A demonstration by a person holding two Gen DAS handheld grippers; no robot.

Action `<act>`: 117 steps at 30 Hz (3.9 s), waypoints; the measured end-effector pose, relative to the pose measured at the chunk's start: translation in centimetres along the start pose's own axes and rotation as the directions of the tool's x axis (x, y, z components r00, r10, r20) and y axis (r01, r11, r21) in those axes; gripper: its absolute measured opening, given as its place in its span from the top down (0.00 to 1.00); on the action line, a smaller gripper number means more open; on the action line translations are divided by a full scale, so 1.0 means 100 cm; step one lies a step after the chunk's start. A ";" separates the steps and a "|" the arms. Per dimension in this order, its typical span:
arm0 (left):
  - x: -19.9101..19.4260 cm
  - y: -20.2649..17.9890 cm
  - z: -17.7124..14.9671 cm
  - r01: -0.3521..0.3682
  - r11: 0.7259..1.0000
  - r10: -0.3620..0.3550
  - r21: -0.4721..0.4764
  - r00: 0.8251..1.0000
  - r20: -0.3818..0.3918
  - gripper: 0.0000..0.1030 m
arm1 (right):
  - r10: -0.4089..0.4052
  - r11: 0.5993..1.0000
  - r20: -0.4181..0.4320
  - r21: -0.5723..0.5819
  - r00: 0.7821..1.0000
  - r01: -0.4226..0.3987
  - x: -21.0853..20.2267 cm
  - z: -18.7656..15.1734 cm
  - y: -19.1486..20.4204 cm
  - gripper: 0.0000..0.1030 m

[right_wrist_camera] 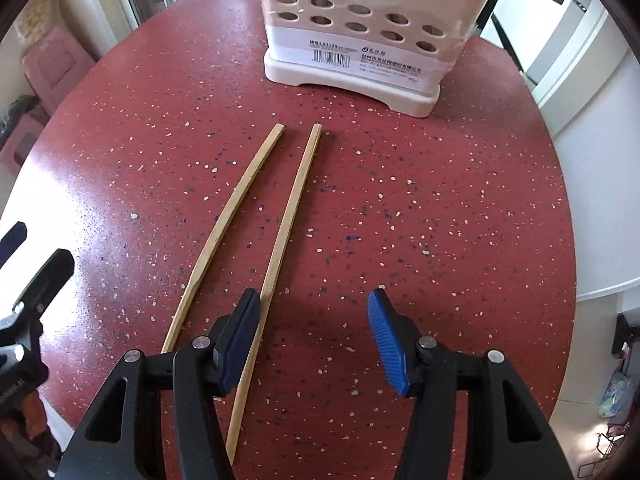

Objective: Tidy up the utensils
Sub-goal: 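Move both tools back over the two plain wooden chopsticks, then grasp a plain wooden chopstick with the right tool while the left tool grasps the other, then lift both chopsticks up and carry them over the pink caddy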

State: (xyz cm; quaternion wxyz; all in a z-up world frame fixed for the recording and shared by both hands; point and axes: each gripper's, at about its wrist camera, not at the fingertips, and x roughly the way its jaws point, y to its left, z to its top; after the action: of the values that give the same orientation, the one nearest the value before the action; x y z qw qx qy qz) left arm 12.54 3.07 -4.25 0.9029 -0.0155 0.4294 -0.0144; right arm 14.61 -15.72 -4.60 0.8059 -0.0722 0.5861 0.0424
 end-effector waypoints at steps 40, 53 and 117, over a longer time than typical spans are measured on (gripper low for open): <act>0.041 -0.098 0.021 0.132 0.957 -0.077 0.258 0.974 -0.211 0.00 | 0.179 0.981 -0.014 0.072 0.984 -0.177 0.009 0.037 -0.032 0.94; 0.056 -0.114 0.027 0.143 0.953 -0.066 0.267 0.958 -0.279 0.01 | 0.269 0.949 0.082 0.146 0.960 -0.279 -0.014 -0.006 -0.091 0.94; -0.002 -0.104 0.036 0.266 0.956 -0.263 0.122 0.964 -0.038 0.65 | 0.333 0.908 0.214 0.188 0.918 -0.374 -0.037 -0.045 -0.120 0.94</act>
State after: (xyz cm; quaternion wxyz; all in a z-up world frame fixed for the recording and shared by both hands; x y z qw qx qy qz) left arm 15.06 -7.25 -1.44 0.8874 -0.0158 0.4311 -0.1623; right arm 11.03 -28.28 -1.65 0.8367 0.1312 0.5162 0.1277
